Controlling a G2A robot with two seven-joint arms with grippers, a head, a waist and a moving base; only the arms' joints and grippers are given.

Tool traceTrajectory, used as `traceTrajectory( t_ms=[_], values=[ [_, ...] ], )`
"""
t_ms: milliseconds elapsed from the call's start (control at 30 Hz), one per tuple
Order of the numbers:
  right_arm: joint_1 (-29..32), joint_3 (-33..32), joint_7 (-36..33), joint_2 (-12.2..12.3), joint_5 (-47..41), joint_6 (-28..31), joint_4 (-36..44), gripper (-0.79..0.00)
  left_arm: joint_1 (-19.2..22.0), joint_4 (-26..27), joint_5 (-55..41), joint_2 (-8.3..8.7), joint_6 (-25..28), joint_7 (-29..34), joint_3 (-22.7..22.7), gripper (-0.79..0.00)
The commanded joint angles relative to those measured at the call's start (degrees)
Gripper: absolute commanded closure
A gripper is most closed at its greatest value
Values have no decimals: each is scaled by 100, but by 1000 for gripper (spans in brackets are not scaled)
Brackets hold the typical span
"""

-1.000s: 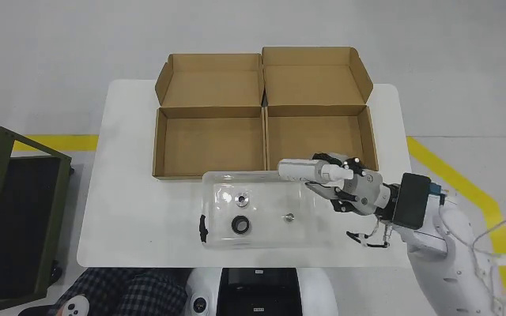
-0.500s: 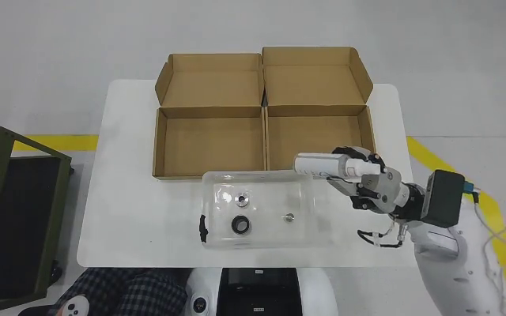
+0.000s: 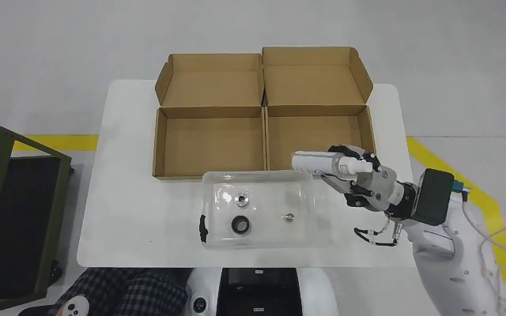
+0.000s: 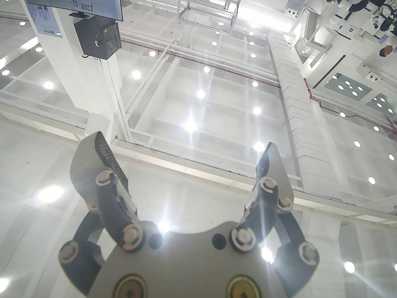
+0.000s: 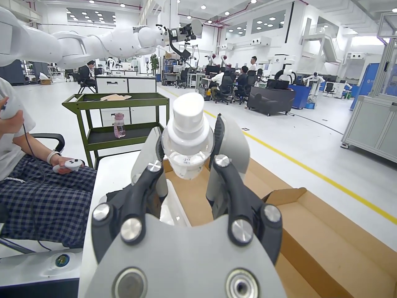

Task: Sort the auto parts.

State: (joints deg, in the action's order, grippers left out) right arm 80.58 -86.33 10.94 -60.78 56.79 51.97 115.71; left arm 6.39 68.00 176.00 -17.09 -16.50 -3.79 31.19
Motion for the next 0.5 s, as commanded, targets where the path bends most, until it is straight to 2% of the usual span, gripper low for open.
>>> traceTrajectory(
  t_ms=[0, 467],
  values=[
    [-98, 86, -88, -9, 27, -109, -82, 0, 0, 0, 0, 0, 0, 0, 0, -785],
    [-803, 926, -1050, -120, 188, -1214, -941, 0, 0, 0, 0, 0, 0, 0, 0, -785]
  ],
)
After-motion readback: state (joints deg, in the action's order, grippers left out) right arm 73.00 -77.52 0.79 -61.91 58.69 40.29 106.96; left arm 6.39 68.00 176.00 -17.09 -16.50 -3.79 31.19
